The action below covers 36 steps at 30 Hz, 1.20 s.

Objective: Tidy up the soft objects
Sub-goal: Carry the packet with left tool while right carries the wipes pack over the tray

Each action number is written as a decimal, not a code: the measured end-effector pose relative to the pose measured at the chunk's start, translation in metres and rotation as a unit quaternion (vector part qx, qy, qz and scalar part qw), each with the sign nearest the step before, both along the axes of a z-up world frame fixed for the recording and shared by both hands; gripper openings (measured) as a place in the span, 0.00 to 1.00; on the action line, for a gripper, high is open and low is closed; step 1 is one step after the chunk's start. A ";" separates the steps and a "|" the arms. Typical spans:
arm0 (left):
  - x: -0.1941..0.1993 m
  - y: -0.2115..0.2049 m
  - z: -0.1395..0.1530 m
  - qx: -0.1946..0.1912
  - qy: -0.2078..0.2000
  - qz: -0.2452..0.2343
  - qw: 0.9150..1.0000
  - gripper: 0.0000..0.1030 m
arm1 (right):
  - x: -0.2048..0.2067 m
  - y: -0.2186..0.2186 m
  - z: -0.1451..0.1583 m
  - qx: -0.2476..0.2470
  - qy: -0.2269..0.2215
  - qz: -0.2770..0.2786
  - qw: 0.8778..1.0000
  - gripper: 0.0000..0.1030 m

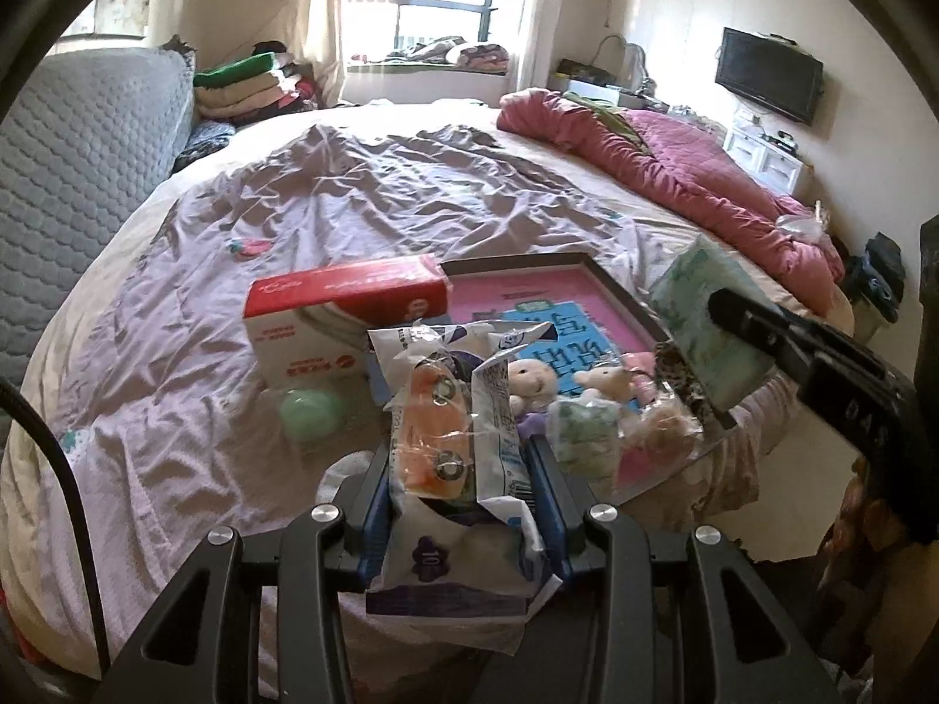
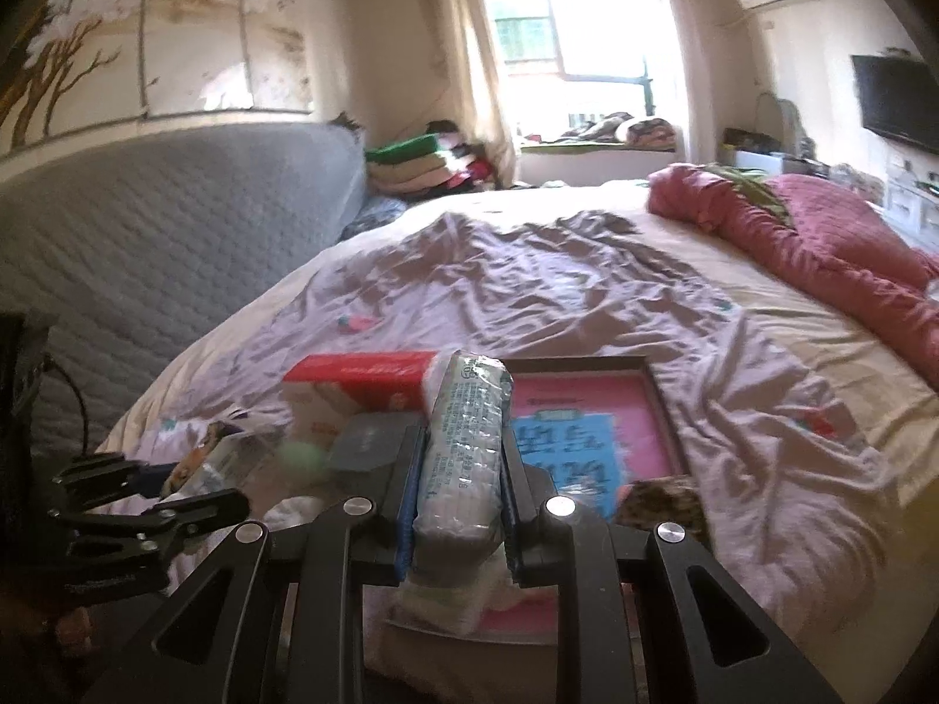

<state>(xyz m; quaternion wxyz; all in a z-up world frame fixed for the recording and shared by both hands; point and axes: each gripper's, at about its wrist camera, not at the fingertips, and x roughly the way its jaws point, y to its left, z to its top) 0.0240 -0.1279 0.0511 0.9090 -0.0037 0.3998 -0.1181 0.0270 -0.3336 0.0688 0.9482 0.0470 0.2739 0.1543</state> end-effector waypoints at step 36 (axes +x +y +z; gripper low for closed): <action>0.062 -0.093 -0.027 0.014 0.046 -0.065 0.997 0.41 | 0.004 -0.064 -0.029 0.098 0.020 -0.047 0.994 0.23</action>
